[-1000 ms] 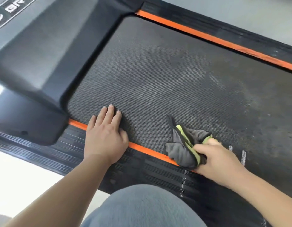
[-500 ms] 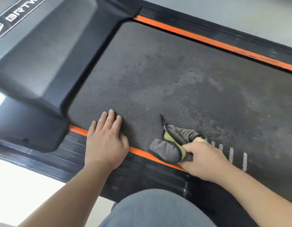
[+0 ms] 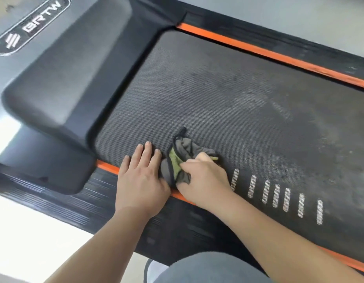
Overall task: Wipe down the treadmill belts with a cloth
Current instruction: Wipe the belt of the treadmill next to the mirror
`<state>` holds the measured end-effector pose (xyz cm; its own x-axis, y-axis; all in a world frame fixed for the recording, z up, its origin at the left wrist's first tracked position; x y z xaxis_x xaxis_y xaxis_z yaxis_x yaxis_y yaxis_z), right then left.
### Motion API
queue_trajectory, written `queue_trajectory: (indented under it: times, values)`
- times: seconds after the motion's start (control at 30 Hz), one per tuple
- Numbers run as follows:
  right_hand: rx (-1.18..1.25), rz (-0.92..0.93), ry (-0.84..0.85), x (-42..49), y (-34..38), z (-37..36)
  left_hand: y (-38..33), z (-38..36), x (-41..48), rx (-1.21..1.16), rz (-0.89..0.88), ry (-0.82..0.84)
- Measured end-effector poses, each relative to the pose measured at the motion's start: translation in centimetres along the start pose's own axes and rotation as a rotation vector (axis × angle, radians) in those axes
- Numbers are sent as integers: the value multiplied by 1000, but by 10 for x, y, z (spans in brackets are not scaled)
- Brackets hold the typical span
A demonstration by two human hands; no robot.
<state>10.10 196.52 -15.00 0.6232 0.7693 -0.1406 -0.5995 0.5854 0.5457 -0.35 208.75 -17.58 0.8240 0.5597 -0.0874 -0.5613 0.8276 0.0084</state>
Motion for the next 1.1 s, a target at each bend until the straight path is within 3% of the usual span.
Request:
queue_trajectory:
  times: [0.1, 0.33, 0.5, 0.63, 0.73, 0.83, 0.97, 1.03, 1.1]
  values:
    - [-8, 13, 54, -40, -31, 13, -2, 4, -2, -11, -12, -4]
    - [-96, -262, 58, -112, -109, 57, -1, 1, -1, -6, -22, -9]
    - [-76, -182, -117, -64, -62, 32, -3, -1, 0, -3, -25, -26]
    - [-19, 67, -206, -12, -1, -4, -4, 4, -1, 11, -24, 48]
    - [-24, 171, -157, -11, -17, -2, -8, 9, 1, 60, -31, 111]
    - [-14, 199, -57, -28, -43, 15, -18, 15, 3, 217, -52, 288]
    - [-67, 66, 155, -35, -63, 37, -37, 42, 17, 283, -107, 501]
    - [-51, -45, 208, -39, -74, 50, -50, 71, 20, 340, -222, 599]
    - [-56, -113, 232, -48, -83, 61, -66, 110, 27, 449, -353, 596]
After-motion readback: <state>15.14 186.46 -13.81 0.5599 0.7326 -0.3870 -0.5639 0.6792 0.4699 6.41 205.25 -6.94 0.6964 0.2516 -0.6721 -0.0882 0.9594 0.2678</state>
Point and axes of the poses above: each hand's wrist, its own x-axis towards the middle knuckle, its own z-axis out of the back of the hand, y = z × x, the point moved 4 cm from there along x, towards the middle knuckle, and after that the axes turned 8 degrees about x, right-handed, at the moved point
